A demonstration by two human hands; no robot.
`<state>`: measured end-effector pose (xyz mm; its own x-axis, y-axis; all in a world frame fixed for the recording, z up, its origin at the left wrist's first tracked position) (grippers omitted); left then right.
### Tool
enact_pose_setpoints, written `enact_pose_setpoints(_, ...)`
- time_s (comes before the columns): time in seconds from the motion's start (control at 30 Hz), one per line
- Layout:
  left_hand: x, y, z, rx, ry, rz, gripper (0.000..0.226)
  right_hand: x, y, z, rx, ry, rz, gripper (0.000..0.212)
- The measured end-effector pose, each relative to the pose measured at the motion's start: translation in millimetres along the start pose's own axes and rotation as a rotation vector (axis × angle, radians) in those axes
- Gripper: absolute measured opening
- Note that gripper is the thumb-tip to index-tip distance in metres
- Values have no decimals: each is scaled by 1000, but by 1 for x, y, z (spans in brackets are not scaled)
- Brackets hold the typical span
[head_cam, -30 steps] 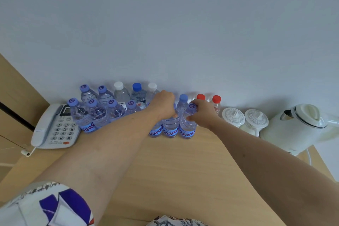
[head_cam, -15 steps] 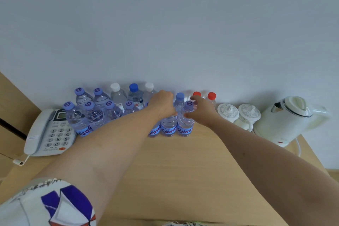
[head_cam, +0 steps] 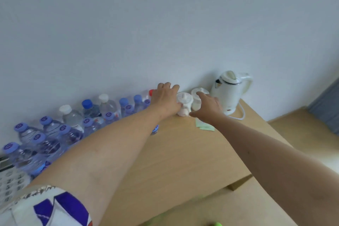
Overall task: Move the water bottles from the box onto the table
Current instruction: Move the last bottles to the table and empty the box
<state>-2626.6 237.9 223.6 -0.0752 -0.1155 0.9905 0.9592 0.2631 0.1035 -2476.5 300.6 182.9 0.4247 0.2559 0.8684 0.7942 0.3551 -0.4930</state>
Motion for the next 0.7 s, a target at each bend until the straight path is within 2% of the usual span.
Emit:
enact_pose_setpoints(0.1, -4, 59, 11, -95, -26, -11, 69, 33, 49, -16, -102, 56, -17, 85)
enact_pose_setpoints(0.23, -8, 157, 20, -226, -20, -44, 67, 76, 128, -46, -213, 111, -34, 80)
enact_pose_setpoints(0.53, -36, 427, -4, -524, -84, -79, 77, 196, 331, -147, -459, 255, -79, 90)
enact_pose_setpoints(0.7, -49, 571, -31, -652, -129, -122, 73, 259, 436, -217, -596, 323, -78, 93)
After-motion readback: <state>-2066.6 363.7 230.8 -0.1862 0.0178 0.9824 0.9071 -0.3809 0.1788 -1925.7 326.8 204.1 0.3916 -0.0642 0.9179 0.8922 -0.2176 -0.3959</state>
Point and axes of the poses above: each hand's wrist, its own z-axis towards the middle knuckle, its own x-axis out of the back of the hand, y = z × x, the point moved 8 cm from there along z, towards the middle knuckle, and after that the axes turned 4 degrees about z, right-handed, at the moved point
